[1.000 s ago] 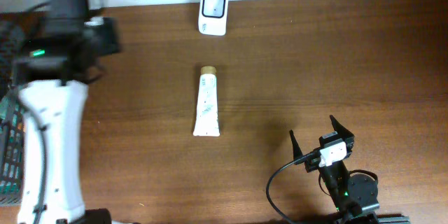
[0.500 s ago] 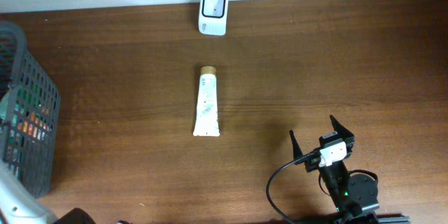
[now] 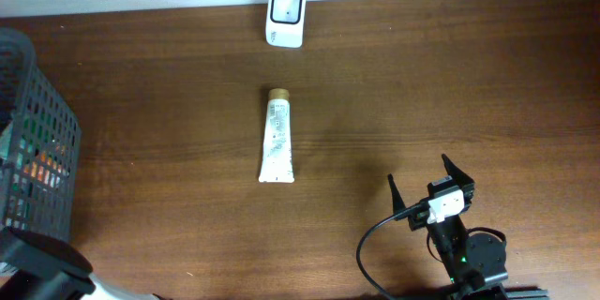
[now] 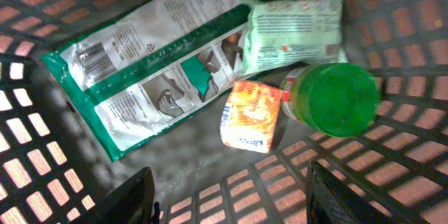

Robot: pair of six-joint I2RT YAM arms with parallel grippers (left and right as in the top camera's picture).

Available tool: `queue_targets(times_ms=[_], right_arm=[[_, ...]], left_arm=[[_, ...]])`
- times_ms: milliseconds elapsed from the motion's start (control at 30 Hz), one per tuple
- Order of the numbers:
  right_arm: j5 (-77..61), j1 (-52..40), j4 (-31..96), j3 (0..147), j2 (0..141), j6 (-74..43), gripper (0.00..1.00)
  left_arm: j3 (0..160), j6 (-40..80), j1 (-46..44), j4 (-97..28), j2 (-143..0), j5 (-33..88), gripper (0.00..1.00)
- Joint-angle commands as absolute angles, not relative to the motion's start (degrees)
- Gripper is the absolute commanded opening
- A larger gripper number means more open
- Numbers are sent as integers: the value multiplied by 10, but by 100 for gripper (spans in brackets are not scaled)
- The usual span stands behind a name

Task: Scan the item barcode
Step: 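Return the left gripper to the basket and grasp the orange juice box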

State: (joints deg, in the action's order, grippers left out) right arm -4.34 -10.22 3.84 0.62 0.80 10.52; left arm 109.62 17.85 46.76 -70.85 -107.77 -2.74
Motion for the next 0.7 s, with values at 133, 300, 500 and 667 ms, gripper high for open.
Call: queue_targets(times_ms=[133, 300, 500, 667], right_arm=[[-43, -106, 41, 3, 4, 105, 98], [-43, -106, 41, 3, 4, 105, 98], [-43, -106, 41, 3, 4, 105, 99], [-43, -106, 41, 3, 4, 105, 98]], left_arm=[[1091, 171, 478, -715, -1134, -16, 59], [1038, 148, 478, -675, -1143, 5, 58], [969, 111, 478, -616, -1144, 36, 58], [936, 106, 478, -587, -1145, 37, 53]])
